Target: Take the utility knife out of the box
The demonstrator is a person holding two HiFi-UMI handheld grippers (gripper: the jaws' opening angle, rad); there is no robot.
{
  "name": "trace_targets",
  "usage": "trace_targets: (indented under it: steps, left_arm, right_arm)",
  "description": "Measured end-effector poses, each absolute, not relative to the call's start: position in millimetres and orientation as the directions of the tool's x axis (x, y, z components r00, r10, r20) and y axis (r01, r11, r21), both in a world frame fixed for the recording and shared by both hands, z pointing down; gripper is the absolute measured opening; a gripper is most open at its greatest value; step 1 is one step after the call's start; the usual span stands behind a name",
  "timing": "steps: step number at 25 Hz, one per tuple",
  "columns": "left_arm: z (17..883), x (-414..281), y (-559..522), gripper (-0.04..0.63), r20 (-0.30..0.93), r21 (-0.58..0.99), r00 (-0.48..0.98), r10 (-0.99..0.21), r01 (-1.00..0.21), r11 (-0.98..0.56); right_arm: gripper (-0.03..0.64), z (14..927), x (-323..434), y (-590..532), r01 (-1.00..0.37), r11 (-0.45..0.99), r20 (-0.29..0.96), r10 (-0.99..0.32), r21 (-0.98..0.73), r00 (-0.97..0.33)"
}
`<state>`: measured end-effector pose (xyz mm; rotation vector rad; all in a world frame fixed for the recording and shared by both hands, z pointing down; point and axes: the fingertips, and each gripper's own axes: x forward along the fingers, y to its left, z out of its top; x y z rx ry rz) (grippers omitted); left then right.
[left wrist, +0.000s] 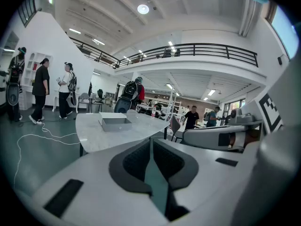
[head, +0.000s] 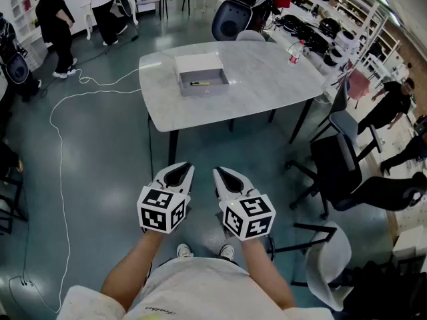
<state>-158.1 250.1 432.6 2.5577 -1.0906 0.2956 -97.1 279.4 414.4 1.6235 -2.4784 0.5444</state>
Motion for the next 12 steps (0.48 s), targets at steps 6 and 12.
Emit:
trace_targets:
  steps: [6, 12]
  left_arm:
    - [435.6, -172.2, 240.6, 0.028, 0.326, 0.231, 0.705, -0.63, -0.706, -0.67]
    - [437.1, -178.2, 230.3, 0.028, 0.322, 0.244, 0.719, -0.616, -0.692, -0.68]
  right_arm:
    - [0.005, 414.4, -115.0, 265.5, -0.911, 0.331, 0.289, -0.872, -0.245, -0.395]
    - [0.005, 416.7, -123.7, 259.1, -0.915, 0.32, 0.299, -0.873, -0.245, -0.385]
